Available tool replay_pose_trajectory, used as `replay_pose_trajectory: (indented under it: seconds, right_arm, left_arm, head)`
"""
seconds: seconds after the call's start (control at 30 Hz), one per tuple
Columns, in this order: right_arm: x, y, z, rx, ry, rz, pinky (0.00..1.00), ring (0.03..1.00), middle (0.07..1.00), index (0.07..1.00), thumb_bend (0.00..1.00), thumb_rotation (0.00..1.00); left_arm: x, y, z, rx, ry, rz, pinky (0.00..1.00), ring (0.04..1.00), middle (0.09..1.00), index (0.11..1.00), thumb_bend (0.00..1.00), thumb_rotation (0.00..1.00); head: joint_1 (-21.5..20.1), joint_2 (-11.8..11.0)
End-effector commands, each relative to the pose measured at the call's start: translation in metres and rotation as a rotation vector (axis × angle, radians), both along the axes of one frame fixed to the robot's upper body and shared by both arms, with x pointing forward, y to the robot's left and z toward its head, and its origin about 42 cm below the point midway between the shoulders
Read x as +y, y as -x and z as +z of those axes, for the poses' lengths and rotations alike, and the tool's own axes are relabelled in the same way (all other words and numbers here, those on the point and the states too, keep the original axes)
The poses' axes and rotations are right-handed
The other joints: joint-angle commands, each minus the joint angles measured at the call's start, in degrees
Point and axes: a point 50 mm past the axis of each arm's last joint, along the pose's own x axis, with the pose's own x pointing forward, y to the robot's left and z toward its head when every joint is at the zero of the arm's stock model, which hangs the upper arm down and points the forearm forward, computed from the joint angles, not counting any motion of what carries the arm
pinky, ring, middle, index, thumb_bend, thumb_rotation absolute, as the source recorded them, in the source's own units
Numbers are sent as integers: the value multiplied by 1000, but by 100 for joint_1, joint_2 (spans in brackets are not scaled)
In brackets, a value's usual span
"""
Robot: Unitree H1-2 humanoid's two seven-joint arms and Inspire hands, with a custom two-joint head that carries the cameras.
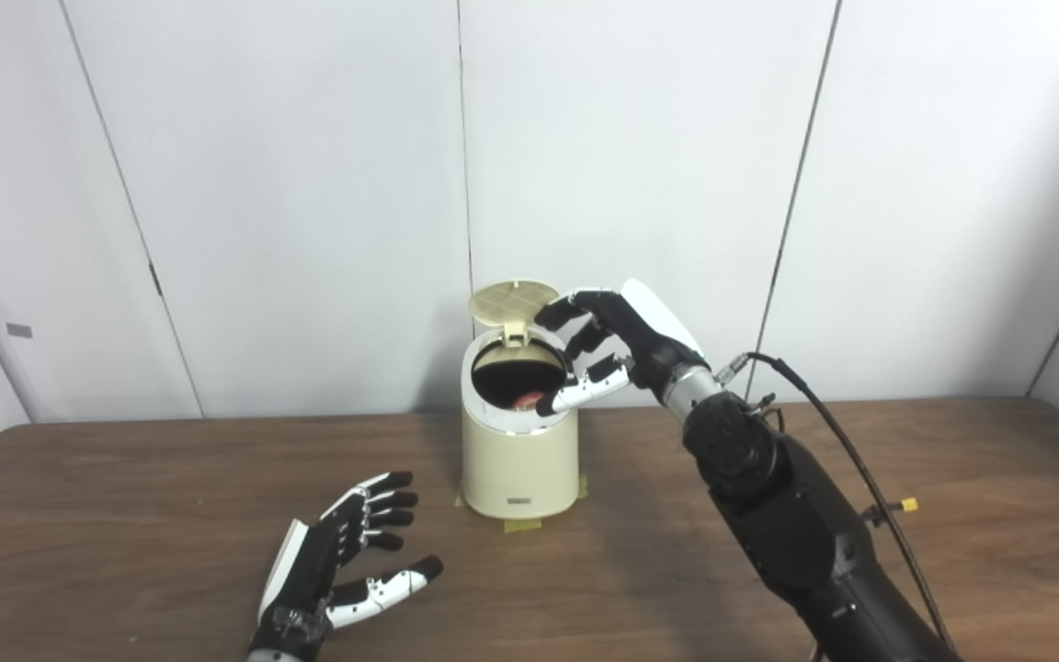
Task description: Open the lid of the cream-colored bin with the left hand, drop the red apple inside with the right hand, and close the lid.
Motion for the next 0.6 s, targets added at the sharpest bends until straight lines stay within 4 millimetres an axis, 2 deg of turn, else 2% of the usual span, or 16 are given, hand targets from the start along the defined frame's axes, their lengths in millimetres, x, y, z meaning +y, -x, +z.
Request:
replay_pose_trajectory:
  seconds: [0.0, 0.2, 0.27, 0.4, 0.57]
  right_arm:
    - [10, 2, 16, -42, -24, 48, 588, 803, 894, 883, 907, 126]
    - [3, 14, 18, -78, -84, 61, 554, 760, 864, 857, 888, 135]
    - [-2, 21, 18, -105, -109, 62, 532, 716, 833, 819, 871, 131]
    - [-23, 42, 9, -174, -185, 21, 514, 663, 770, 774, 857, 133]
    - [-58, 63, -15, -181, -328, -12, 534, 667, 775, 793, 844, 186]
  left_arm:
    - [-4, -6, 14, -65, 5, 1, 653, 736, 769, 828, 730, 134]
    - [-5, -6, 15, -68, 13, -7, 647, 732, 765, 826, 729, 132]
    - [-5, -6, 15, -70, 12, -9, 648, 730, 763, 817, 729, 135]
    - [-5, -7, 16, -79, 5, -8, 645, 727, 764, 806, 727, 129]
    - [-5, -6, 17, -77, 24, -11, 657, 730, 765, 806, 726, 135]
  head:
    - [5, 8]
    - [-8, 21]
    - [-9, 18]
    - [25, 36]
    - [77, 65]
